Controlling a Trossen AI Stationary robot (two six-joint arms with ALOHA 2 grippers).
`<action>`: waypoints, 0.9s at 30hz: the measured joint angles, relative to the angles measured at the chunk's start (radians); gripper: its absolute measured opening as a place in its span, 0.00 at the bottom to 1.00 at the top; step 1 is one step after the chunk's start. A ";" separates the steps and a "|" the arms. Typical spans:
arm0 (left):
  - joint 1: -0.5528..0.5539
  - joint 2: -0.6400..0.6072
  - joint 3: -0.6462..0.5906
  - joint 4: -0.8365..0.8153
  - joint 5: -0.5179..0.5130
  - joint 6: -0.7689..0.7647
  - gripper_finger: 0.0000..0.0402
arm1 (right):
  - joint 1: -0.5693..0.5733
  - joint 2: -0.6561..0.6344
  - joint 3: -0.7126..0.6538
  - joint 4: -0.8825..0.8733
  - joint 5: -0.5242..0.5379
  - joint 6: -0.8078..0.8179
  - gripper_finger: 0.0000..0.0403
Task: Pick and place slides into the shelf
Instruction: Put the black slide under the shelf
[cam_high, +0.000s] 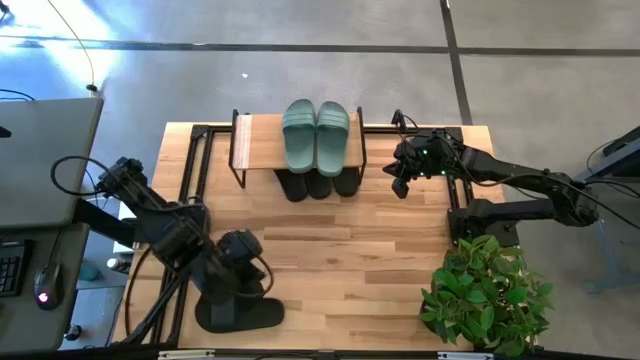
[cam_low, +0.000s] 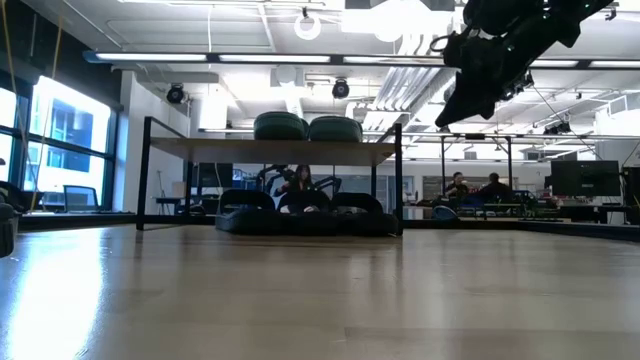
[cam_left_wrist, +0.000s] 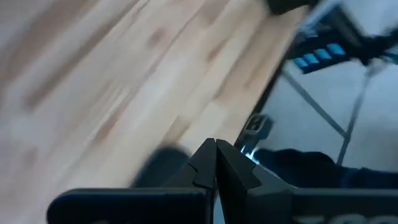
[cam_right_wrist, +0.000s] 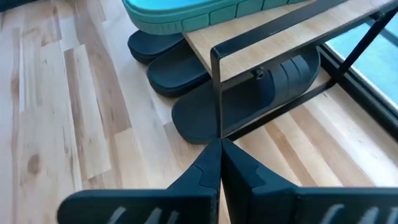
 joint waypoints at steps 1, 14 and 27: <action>0.002 0.009 0.001 -0.026 0.023 -0.076 0.00 | 0.000 0.000 0.000 0.000 0.000 -0.012 0.00; 0.051 0.171 -0.036 -0.330 0.577 -0.757 0.00 | 0.000 0.000 0.000 -0.053 0.012 -0.237 0.00; 0.087 0.370 -0.038 -0.183 0.626 -0.748 0.00 | 0.000 0.000 0.000 -0.035 0.039 -0.331 0.00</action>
